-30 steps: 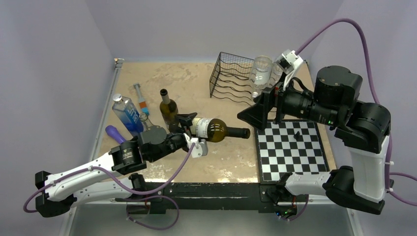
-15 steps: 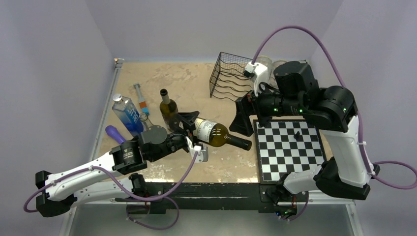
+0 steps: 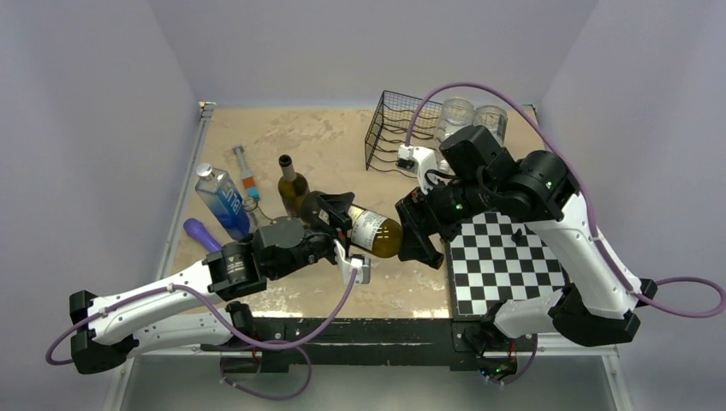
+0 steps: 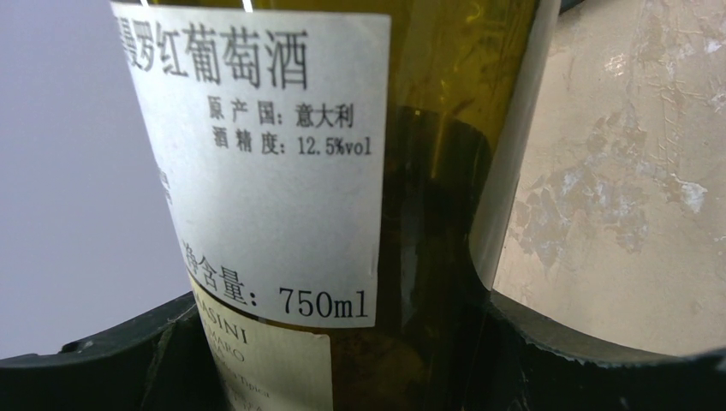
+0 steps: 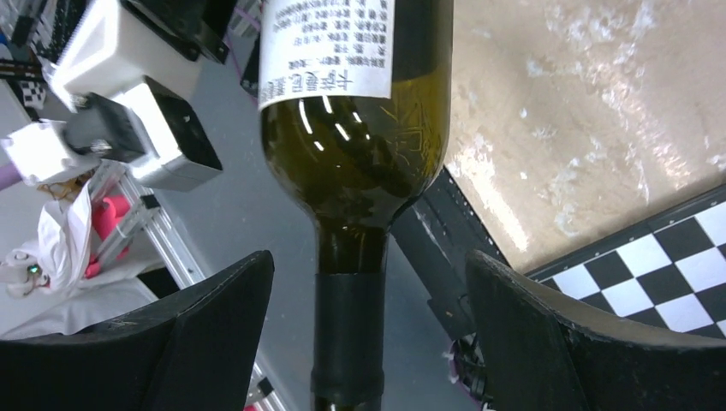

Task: Put the wine bottle on the wine rack

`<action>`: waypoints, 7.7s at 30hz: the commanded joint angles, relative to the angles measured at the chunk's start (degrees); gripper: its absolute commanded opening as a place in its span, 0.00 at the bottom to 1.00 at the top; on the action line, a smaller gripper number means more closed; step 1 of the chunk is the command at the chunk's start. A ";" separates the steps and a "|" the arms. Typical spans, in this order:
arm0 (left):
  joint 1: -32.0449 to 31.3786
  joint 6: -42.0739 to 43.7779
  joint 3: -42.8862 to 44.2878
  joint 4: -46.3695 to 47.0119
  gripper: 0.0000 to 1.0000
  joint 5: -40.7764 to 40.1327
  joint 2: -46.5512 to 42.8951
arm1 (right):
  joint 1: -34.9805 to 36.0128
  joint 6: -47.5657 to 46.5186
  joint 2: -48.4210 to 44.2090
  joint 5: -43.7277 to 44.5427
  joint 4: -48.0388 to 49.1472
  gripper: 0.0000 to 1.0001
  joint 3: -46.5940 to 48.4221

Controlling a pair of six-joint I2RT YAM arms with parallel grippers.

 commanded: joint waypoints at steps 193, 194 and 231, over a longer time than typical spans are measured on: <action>0.85 -81.23 30.88 -41.90 0.99 -23.07 -21.88 | 10.79 -5.33 38.61 34.61 58.10 0.00 10.69; 0.85 -80.92 30.80 -41.85 0.99 -22.40 -21.42 | 10.79 -5.36 37.70 34.72 57.72 0.00 10.69; 0.85 -77.84 4.84 10.79 0.99 23.28 -0.44 | 10.70 0.54 2.63 21.12 15.79 0.00 23.99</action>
